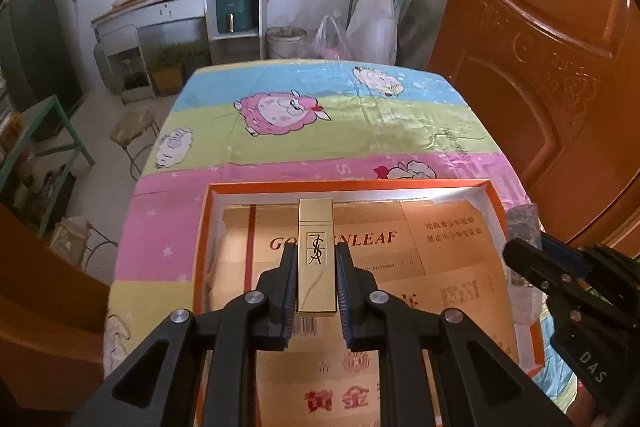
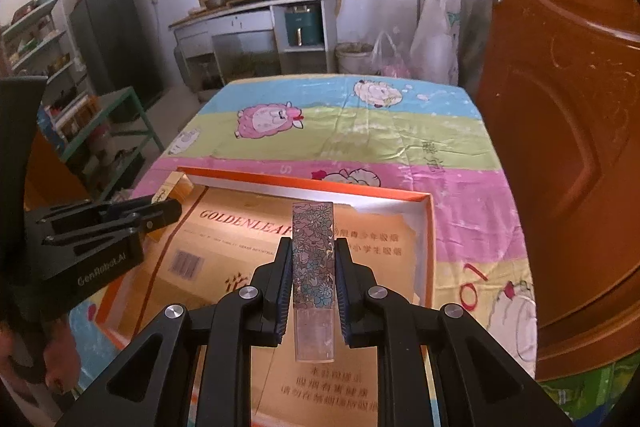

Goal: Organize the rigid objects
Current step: 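Carry the gold lipstick and glitter stick into the cardboard tray with both tools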

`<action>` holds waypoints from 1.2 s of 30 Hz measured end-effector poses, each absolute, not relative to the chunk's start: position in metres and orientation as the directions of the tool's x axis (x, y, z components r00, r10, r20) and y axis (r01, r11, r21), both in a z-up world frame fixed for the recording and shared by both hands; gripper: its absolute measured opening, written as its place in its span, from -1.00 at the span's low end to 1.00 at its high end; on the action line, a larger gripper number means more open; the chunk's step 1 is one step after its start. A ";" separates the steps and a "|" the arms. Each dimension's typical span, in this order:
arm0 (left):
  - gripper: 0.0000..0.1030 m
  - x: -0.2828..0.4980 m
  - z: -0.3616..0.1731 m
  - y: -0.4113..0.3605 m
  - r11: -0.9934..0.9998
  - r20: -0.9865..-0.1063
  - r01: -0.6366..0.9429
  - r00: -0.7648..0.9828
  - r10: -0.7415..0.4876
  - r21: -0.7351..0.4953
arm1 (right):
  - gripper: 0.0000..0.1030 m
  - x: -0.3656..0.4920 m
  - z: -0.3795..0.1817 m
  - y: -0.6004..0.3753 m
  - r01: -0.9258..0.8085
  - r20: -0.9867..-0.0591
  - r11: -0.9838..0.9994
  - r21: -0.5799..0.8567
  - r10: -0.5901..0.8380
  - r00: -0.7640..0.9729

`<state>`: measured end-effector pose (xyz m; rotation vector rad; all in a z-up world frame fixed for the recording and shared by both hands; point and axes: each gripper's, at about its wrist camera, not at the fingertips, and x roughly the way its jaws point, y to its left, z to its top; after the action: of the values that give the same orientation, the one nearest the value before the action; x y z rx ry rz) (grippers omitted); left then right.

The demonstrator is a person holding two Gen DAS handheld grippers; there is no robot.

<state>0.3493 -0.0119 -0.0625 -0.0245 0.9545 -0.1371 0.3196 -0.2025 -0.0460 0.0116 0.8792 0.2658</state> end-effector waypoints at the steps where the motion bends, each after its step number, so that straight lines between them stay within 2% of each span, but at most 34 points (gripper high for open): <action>1: -0.65 0.354 -0.066 -0.012 0.991 -0.817 0.107 0.561 -0.128 -0.082 | -0.61 0.325 -0.048 -0.202 -0.226 -0.764 0.967 0.120 0.235 0.601; 18: -0.65 0.395 -0.113 -0.016 0.991 -0.873 0.102 0.471 -0.129 -0.092 | -0.61 0.378 -0.095 -0.191 -0.219 -0.832 0.965 0.142 0.236 0.501; 36: -0.60 0.400 -0.130 -0.022 0.992 -0.877 0.124 0.472 -0.089 -0.035 | -0.60 0.386 -0.126 -0.189 -0.196 -0.866 0.970 0.142 0.217 0.450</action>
<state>0.4003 -0.0217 -0.1296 0.0353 1.0720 -0.1304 0.3864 -0.1893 -0.1259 0.0225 1.0740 0.2554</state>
